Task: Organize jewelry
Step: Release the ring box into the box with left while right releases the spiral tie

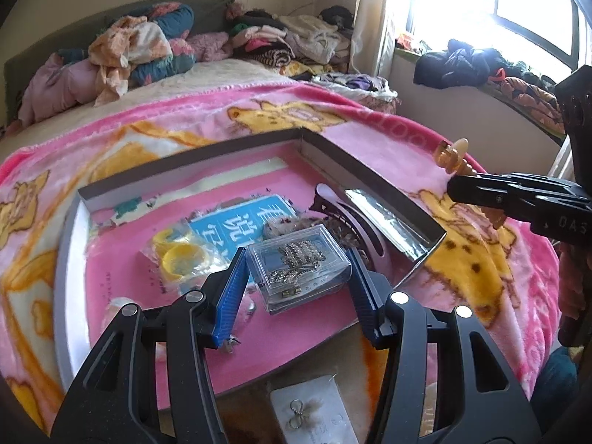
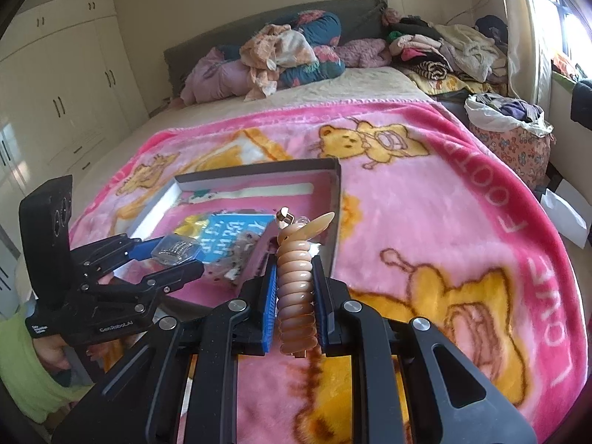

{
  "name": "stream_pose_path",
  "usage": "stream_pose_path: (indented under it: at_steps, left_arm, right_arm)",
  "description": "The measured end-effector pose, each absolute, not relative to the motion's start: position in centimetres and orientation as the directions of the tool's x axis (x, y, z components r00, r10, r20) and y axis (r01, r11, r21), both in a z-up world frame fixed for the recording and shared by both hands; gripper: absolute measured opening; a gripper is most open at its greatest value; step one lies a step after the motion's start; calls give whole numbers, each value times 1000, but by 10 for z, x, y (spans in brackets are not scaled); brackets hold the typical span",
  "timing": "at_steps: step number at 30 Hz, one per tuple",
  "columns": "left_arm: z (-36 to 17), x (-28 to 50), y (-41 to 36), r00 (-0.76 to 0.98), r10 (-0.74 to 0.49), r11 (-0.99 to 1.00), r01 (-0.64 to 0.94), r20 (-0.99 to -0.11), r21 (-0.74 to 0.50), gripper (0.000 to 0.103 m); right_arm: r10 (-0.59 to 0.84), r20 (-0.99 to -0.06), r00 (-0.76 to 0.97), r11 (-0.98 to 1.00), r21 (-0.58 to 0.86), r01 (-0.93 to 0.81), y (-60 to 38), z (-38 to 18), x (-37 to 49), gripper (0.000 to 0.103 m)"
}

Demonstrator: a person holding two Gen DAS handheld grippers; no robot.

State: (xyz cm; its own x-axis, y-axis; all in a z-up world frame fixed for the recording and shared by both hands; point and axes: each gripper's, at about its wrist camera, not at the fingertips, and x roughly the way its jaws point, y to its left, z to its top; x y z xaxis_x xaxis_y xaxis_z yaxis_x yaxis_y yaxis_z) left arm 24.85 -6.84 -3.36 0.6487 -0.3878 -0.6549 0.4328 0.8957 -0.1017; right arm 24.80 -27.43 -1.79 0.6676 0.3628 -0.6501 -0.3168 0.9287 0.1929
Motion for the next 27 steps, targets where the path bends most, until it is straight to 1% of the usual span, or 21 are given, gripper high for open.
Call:
stream_pose_path:
  at_steps: [6,17,27]
  left_arm:
    - [-40,251,-74,636,-379,894,438,-672,-90,44]
    - [-46,264,-63,646,-340,918,387,-683,-90,44]
    - [-49,270,-62,645,-335,921,378,-687,-93,44]
  right_arm:
    - [357,-676,645,930,192,-313,-273,-30,263,17]
    - [374,-699,609,919,193,-343,-245,-44,298,17]
    - [335,-726,601,933,168,-317,-238,-60,312,18]
